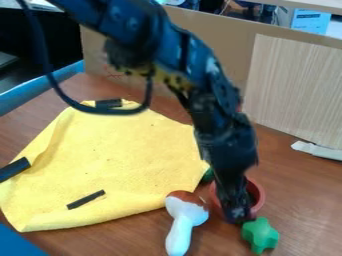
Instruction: Move the brown pot to the right side of the cloth
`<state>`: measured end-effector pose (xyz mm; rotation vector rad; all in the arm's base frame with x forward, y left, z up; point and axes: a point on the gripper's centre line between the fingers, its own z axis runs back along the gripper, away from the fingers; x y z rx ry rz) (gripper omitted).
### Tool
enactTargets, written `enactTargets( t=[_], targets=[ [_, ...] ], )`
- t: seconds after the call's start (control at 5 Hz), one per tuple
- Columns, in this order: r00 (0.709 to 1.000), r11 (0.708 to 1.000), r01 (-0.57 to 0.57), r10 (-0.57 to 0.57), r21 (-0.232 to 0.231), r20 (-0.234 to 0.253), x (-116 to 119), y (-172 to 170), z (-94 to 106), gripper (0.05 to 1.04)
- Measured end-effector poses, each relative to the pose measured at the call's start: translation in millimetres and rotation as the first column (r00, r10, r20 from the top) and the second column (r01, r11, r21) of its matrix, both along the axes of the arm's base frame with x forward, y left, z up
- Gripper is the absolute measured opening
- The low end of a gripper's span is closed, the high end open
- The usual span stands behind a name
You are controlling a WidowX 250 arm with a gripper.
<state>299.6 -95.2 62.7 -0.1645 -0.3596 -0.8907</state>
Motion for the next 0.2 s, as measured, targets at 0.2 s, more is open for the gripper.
enactTargets(
  t=[0.2],
  targets=[
    [0.995, 0.992, -0.092, 0.095, -0.084, 0.031, -1.8, 34.0, 49.6, 1.001]
  ],
)
